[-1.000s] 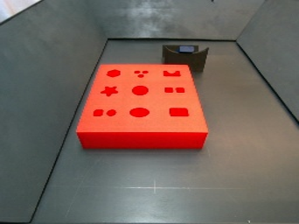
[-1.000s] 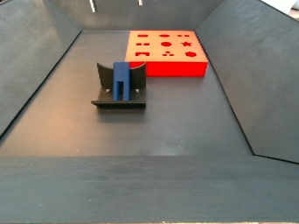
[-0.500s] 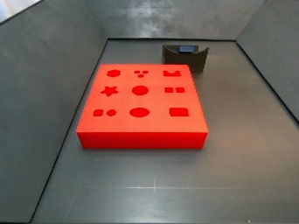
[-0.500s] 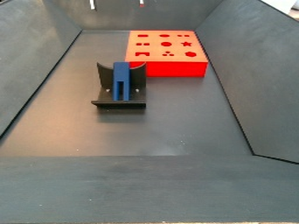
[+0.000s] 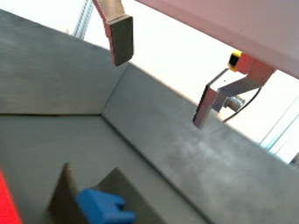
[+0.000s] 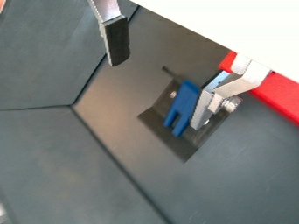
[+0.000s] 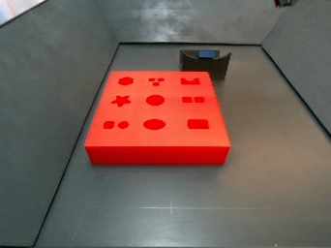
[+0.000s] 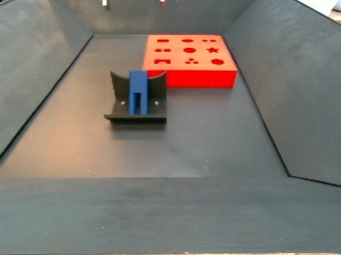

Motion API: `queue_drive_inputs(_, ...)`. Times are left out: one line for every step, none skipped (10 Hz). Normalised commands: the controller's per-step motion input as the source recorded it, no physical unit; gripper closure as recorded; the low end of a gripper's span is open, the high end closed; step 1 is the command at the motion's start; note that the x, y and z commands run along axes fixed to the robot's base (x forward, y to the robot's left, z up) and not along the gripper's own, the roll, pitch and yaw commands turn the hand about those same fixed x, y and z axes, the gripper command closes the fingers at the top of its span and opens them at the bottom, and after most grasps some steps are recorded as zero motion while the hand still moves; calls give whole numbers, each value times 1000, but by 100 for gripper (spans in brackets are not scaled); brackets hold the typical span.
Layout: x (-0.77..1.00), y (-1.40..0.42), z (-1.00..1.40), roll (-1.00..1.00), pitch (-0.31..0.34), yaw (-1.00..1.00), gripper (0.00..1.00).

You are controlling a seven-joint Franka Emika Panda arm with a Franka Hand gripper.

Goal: Pick up the square-circle object. Move up. Rotate the square-circle object. Place the square-circle object on the fixture. Regrasp the square-circle object. Move to above the board. Insert the square-circle object.
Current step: Regrasp the square-circle object.

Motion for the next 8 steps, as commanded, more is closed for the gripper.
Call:
queue_drive_inputs(91,-41,-11,847,133,126,0)
queue_drive_inputs(89,-40,-16,522,111,149,0)
queue_drive_inputs(86,-39,-14,399,101,155,0)
queue_drive_inputs(81,-27,-3,268,77,163,0)
queue_drive_inputs(30,76,-1000,150,-38,137,0)
queue_drive_inputs(32,76,-1000,131,-61,133,0)
queue_drive_inputs(42,72,-1000,109,-91,108,0)
queue_drive_inputs(49,66,-1000,80,-111,75,0)
